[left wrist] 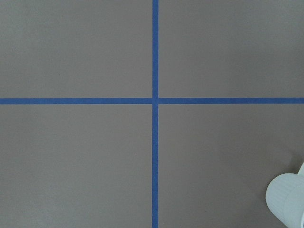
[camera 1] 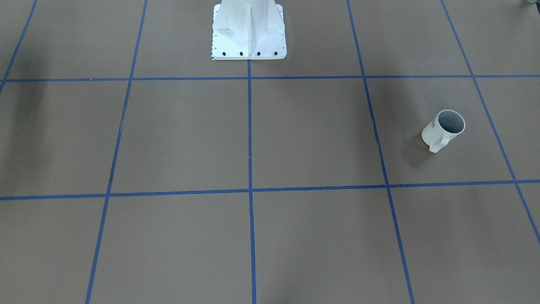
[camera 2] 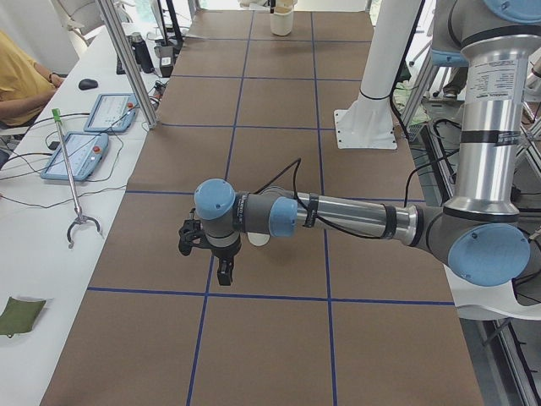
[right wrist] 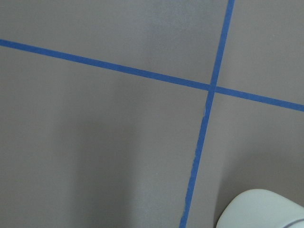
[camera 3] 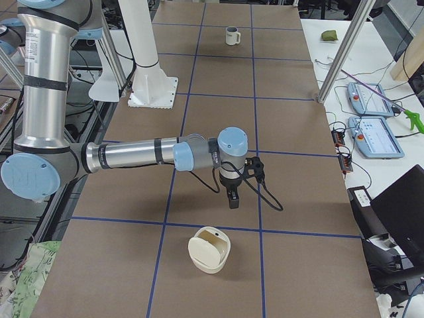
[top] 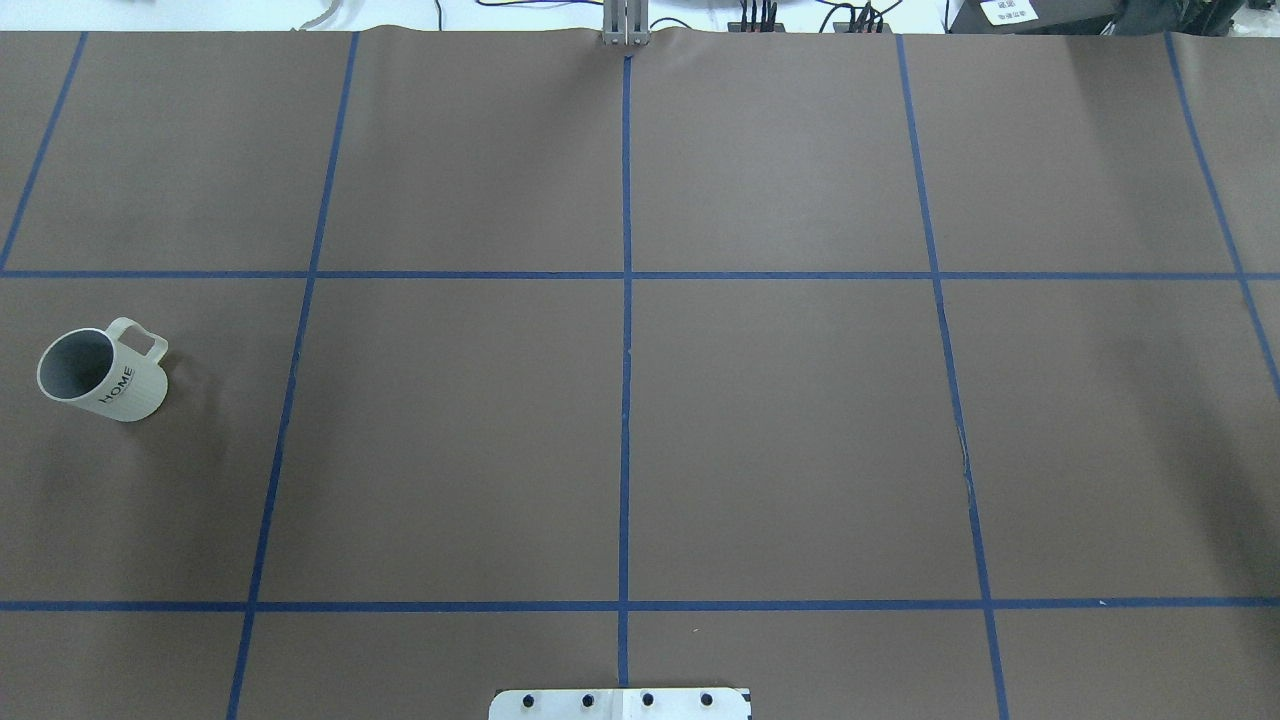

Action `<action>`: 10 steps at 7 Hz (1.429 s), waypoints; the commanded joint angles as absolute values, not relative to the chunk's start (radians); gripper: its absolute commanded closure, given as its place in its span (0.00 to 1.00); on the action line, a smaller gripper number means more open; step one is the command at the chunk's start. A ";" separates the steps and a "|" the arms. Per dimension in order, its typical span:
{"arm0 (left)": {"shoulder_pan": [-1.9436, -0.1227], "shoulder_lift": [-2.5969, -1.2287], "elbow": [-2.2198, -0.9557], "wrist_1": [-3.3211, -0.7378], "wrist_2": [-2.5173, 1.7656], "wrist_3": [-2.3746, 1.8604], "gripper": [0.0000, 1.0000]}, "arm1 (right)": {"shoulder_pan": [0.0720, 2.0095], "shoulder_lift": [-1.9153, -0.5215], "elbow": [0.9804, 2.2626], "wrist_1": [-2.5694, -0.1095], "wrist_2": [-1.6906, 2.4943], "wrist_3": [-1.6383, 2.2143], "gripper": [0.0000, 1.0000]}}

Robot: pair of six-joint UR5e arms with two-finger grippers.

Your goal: Left arm hands cup to right arm to dump lemon

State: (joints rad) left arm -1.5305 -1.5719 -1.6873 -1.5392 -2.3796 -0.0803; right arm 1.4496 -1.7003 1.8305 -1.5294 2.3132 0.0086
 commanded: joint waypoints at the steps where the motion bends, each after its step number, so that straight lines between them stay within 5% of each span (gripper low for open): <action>1: -1.526 -1.560 -1.678 -1.567 -2.461 -0.083 0.00 | 1.448 -1.698 1.829 -1.528 2.319 0.009 0.00; 4: -1.496 -1.545 -1.687 -1.736 -2.506 -0.154 0.00 | 1.436 -1.701 1.812 -1.422 2.364 0.011 0.00; 10: -1.128 -1.540 -1.787 -1.736 -2.316 -0.299 0.00 | 1.388 -1.701 1.810 -1.367 2.376 0.014 0.00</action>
